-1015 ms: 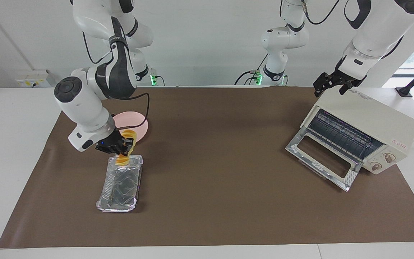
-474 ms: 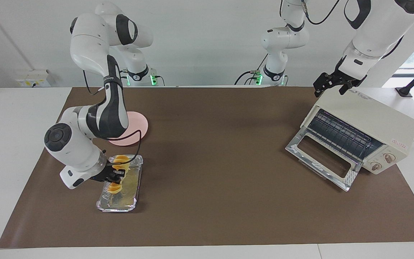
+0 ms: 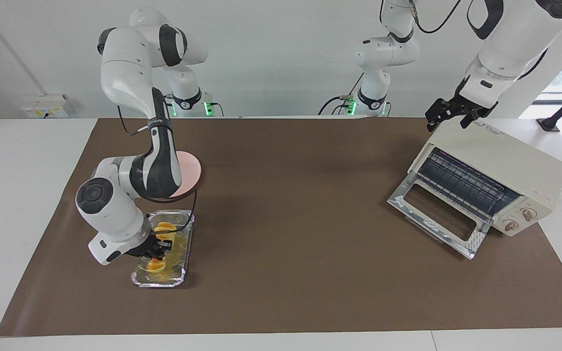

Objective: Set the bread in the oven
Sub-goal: 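Carry the bread with the right gripper into the foil tray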

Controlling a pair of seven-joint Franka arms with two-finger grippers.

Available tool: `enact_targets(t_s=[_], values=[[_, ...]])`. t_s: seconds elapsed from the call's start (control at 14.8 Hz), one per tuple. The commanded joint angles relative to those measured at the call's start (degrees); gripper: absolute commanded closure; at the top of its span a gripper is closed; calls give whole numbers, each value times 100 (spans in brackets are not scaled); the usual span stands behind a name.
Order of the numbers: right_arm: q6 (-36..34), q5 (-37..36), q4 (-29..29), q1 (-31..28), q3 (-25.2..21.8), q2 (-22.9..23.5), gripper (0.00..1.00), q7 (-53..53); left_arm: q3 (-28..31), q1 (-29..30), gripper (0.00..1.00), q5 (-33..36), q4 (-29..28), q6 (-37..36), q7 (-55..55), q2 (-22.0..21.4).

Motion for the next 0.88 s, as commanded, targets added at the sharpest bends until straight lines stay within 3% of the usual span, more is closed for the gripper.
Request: enact_targets(t_s=[0.0, 0.07, 0.14, 0.2, 0.81], values=[[95, -17, -148, -1, 29, -78, 100, 89, -7, 65, 0, -99, -187, -1, 26, -188], [95, 0, -157, -1, 38, -87, 100, 98, -7, 65, 0, -99, -187, -1, 26, -188], [86, 9, -157, -1, 38, -87, 68, 98, -7, 65, 0, -99, -187, -1, 26, -188], [51, 18, -157, -1, 38, -95, 1, 106, -7, 65, 0, -99, -187, -1, 26, -188], [-529, 18, -113, -19, 38, -420, 0, 177, -7, 65, 0, -99, -187, -1, 26, -188]])
